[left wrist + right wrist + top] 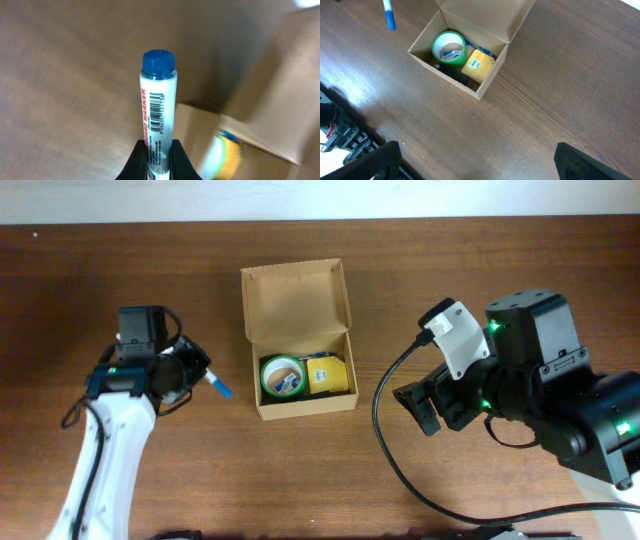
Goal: Pack container
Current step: 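Lift the marker and carry it over the box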
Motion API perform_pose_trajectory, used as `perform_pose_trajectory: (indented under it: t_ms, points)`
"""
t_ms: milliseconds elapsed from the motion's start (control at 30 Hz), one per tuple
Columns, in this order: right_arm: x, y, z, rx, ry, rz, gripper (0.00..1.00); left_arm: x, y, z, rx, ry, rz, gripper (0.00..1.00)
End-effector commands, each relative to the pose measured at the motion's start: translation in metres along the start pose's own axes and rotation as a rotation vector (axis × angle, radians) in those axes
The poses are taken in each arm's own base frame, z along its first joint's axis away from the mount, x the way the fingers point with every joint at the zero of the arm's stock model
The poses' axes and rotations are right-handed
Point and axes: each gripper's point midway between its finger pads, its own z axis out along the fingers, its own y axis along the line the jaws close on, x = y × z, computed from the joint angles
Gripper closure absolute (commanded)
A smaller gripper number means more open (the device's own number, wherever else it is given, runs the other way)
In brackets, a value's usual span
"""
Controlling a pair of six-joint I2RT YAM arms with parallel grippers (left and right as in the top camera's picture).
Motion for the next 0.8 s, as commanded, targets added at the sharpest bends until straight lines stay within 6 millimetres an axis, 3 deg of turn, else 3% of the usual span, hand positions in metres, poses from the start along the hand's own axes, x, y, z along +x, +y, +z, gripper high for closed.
perform_pose_trajectory:
  t_ms: [0, 167, 333, 767]
  points:
    - [-0.003, 0.0, -0.004, -0.005, -0.016, -0.007, 0.01, -0.01, -0.032, -0.029, 0.095, -0.098, 0.224, 0.98]
    - [-0.003, 0.0, -0.004, -0.005, -0.016, -0.007, 0.01, 0.002, -0.077, -0.053, 0.236, -0.172, 0.507, 0.98]
    - [-0.003, 0.0, -0.004, -0.005, -0.016, -0.007, 0.01, 0.031, -0.112, -0.059, 0.349, -0.175, 0.778, 0.98]
    - [-0.003, 0.0, -0.004, -0.005, -0.016, -0.007, 0.01, 0.095, -0.145, -0.03, 0.423, -0.068, 1.262, 0.98]
